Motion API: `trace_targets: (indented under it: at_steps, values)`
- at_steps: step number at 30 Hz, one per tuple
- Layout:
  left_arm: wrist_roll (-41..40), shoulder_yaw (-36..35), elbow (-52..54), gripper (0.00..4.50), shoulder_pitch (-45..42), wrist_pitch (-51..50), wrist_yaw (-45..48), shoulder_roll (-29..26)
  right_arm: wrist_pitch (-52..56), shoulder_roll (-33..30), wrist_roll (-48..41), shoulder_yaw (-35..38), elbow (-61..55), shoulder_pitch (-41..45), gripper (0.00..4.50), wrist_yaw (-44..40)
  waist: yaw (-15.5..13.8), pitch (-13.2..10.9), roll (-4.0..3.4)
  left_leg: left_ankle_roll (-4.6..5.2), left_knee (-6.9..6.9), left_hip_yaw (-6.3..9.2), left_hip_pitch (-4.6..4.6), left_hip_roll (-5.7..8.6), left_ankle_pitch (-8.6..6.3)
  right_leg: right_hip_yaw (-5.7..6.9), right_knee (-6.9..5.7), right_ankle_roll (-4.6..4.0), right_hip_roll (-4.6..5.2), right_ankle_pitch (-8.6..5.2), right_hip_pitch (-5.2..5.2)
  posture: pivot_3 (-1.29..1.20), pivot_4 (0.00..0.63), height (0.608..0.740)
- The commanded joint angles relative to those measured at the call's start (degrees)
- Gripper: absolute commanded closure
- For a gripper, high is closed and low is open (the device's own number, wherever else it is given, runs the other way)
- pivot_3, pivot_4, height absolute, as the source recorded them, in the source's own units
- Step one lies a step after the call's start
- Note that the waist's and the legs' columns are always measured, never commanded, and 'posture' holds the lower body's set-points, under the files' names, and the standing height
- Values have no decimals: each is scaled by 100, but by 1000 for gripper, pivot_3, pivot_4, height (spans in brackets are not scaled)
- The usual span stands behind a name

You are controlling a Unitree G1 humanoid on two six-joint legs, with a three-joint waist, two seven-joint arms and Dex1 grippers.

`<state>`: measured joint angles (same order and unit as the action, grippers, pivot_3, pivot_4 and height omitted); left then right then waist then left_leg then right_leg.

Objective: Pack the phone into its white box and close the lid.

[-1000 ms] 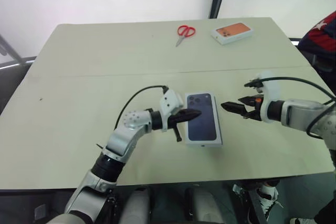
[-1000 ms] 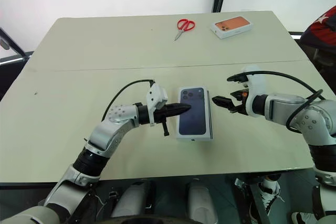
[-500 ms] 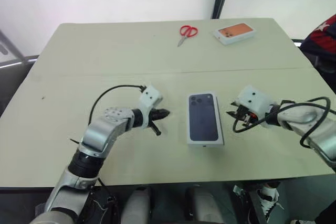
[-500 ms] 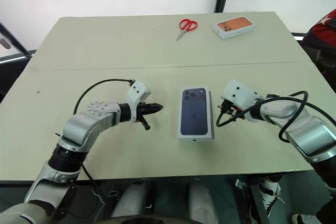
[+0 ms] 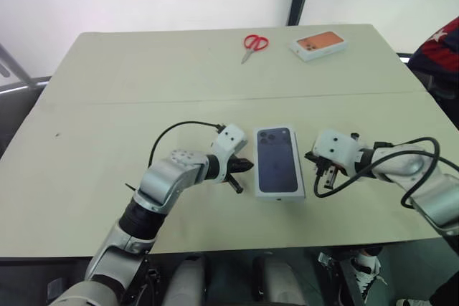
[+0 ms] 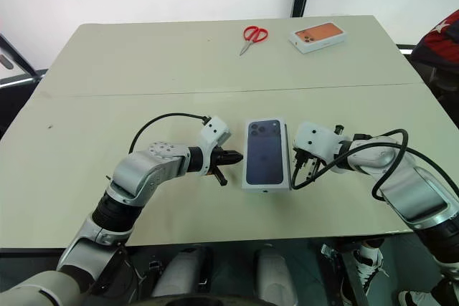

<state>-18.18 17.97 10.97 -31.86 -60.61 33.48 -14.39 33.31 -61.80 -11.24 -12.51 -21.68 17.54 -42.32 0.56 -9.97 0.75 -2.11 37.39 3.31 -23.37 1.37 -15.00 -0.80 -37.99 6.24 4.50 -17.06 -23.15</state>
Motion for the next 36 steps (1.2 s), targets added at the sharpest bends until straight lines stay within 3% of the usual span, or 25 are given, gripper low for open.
trace_targets:
  at_steps: [1,36]
  values:
    - [-90,17,136,4500,-96,31,27,51,-43,24,115,259,-298,-24,4461,-115,0,0,0,0,0,0,0,0,0,0,0,0,0,0,0,0,150,740]
    - [-229,-22,229,4500,-207,164,75,310,-17,287,595,543,-540,-514,4461,-561,-8,1,0,0,5,0,0,3,0,0,-1,0,3,0,3,0,150,740]
